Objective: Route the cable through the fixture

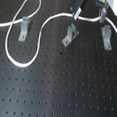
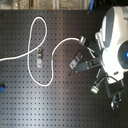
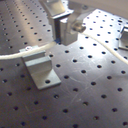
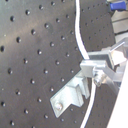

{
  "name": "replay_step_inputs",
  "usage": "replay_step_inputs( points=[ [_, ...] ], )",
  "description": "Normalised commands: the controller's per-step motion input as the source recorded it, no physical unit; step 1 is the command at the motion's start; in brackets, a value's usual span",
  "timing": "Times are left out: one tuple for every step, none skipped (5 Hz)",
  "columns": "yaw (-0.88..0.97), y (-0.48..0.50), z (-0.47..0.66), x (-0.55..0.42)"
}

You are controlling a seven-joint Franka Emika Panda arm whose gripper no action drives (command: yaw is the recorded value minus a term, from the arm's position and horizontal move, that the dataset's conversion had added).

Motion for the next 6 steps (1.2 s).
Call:
replay_step_inputs(
  points=[
    [-0.13, 0.05, 0.38, -0.064],
    [-0.03, 0.085, 0.38, -0.154],
    [0.01, 0.076, 0.04, -0.251],
    [0.26, 0.267, -0.01, -0.217],
    [0.28, 0.306, 0.14, -0.157],
    [0.03, 0.253, 0.71, -0.072]
  ],
)
